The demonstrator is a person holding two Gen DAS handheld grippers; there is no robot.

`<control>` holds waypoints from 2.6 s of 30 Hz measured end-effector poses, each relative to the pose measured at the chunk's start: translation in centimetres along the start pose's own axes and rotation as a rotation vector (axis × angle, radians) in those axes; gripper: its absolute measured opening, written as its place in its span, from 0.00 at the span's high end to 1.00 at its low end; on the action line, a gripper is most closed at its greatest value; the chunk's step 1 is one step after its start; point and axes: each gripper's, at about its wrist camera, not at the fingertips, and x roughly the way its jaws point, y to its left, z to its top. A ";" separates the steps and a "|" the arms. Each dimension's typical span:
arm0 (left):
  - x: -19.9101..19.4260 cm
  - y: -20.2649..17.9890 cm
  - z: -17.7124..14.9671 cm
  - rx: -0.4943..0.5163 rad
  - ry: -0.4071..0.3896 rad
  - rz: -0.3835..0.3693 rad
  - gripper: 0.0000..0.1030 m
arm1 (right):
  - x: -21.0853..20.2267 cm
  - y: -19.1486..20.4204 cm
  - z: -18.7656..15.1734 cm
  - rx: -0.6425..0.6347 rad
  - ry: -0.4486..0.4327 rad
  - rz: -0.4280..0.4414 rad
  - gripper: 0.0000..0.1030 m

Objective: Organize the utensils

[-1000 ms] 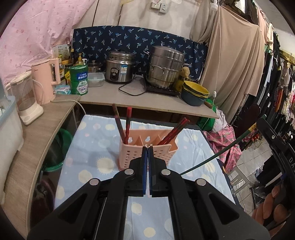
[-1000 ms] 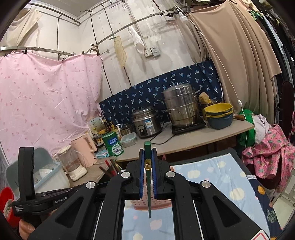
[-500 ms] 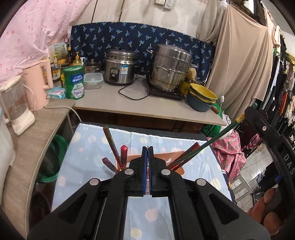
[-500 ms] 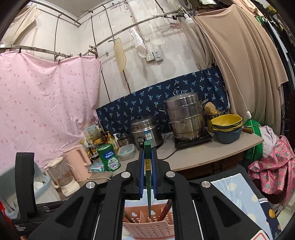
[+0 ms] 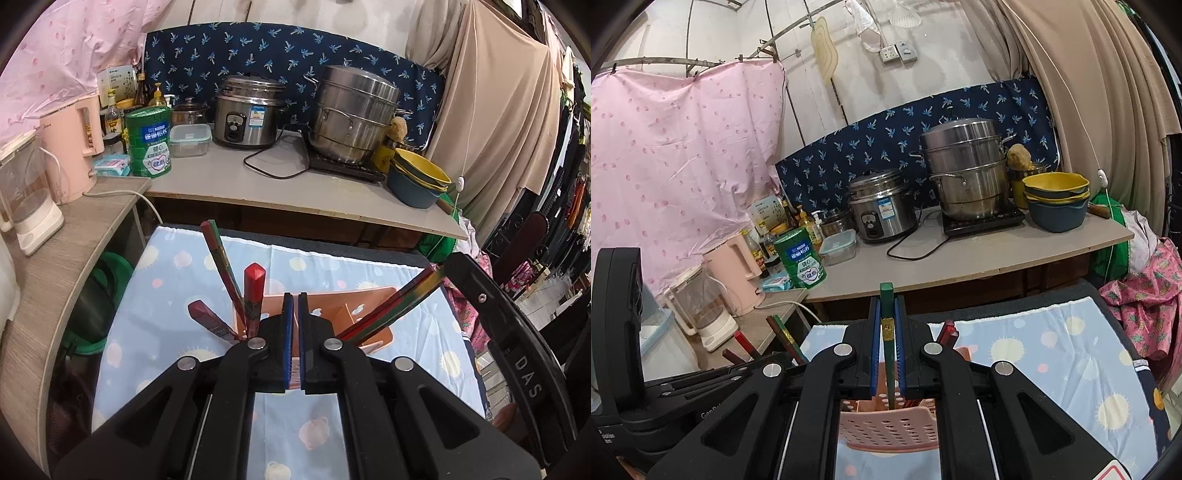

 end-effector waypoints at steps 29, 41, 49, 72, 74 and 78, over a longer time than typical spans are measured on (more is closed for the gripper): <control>-5.3 -2.7 -5.2 0.103 -0.088 0.162 0.53 | -7.1 0.9 -4.8 -0.050 0.055 -0.036 0.60; -6.4 -3.4 -8.5 0.132 -0.090 0.219 0.43 | -9.5 0.2 -7.6 -0.046 0.107 -0.084 0.54; -7.0 -3.2 -10.3 0.134 -0.085 0.238 0.36 | -11.1 0.3 -9.4 -0.098 0.098 -0.151 0.38; -8.5 -2.8 -12.9 0.156 -0.110 0.302 0.10 | -12.9 -0.8 -11.3 -0.103 0.124 -0.235 0.18; -8.7 -2.7 -13.0 0.154 -0.110 0.307 0.09 | -13.0 -0.8 -11.4 -0.107 0.123 -0.242 0.16; -8.7 -2.4 -13.0 0.140 -0.104 0.302 0.07 | -13.0 -0.9 -11.4 -0.094 0.118 -0.246 0.06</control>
